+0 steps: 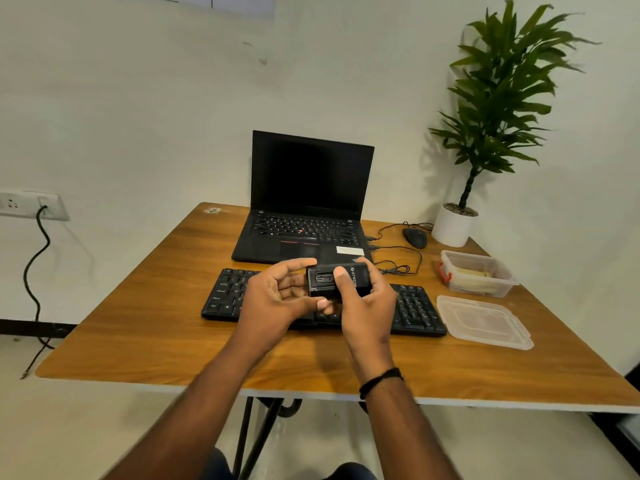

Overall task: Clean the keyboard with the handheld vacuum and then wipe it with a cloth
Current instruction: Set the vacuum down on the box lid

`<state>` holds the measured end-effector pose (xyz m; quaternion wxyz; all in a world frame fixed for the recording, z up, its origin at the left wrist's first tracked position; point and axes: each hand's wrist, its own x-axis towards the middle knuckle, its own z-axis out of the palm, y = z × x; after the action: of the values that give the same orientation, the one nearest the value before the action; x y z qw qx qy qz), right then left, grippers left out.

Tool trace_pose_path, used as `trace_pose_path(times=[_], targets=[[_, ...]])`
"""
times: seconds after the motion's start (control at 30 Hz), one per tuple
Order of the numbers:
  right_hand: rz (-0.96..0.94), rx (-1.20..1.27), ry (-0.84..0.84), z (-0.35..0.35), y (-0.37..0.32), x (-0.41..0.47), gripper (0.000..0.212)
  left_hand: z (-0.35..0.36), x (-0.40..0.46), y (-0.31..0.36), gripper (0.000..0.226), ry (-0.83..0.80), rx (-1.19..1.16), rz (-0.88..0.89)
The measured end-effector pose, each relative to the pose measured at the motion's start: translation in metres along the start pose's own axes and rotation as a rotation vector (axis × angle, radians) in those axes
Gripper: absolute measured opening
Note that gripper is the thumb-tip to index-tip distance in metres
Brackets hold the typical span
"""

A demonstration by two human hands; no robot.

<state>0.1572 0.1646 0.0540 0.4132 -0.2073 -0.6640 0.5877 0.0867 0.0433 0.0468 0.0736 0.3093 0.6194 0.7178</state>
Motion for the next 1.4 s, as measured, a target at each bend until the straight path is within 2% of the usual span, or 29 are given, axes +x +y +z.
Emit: trace_pose_path(times=[0.07,0.17,0.23,0.33,0.4,0.47,0.57,0.67,0.83,1.0,1.2,1.33,1.4], targets=[[0.002,0.01,-0.008,-0.004,0.003,0.002,0.051,0.005,0.0,-0.001,0.065,-0.01,0.011,-0.012],[0.023,-0.023,0.002,-0.007,0.005,0.003,0.072,0.012,0.004,-0.003,0.063,-0.01,0.045,-0.017],[0.055,0.007,0.004,-0.013,0.01,0.005,0.074,0.019,0.007,-0.005,0.061,-0.008,0.078,-0.024],[0.108,0.083,0.077,-0.03,0.018,0.013,0.048,0.035,0.012,-0.008,0.06,-0.032,0.189,0.032],[0.129,0.089,0.142,-0.047,0.021,0.02,0.039,0.052,0.017,-0.013,0.058,-0.039,0.311,0.088],[0.111,0.009,0.205,-0.065,0.025,0.032,0.031,0.072,0.026,-0.018,0.056,-0.035,0.409,0.125],[0.031,-0.234,0.269,-0.101,0.031,0.051,0.027,0.112,0.038,-0.026,0.057,-0.067,0.546,0.144],[-0.031,-0.408,0.351,-0.146,0.037,0.066,0.024,0.16,0.047,-0.026,0.054,-0.155,0.677,0.153],[-0.065,-0.557,0.49,-0.202,0.052,0.079,0.017,0.234,0.062,-0.042,0.05,-0.3,0.784,0.178],[-0.041,-0.795,0.491,-0.222,0.077,0.091,0.03,0.266,0.081,-0.062,0.042,-0.408,0.909,0.217],[-0.016,-0.981,0.387,-0.221,0.094,0.101,0.028,0.263,0.09,-0.074,0.043,-0.477,0.989,0.208],[-0.031,-1.104,0.389,-0.222,0.097,0.104,0.034,0.262,0.093,-0.077,0.048,-0.5,0.963,0.163],[-0.066,-1.07,0.411,-0.223,0.092,0.113,0.035,0.262,0.101,-0.075,0.053,-0.493,0.89,0.146]])
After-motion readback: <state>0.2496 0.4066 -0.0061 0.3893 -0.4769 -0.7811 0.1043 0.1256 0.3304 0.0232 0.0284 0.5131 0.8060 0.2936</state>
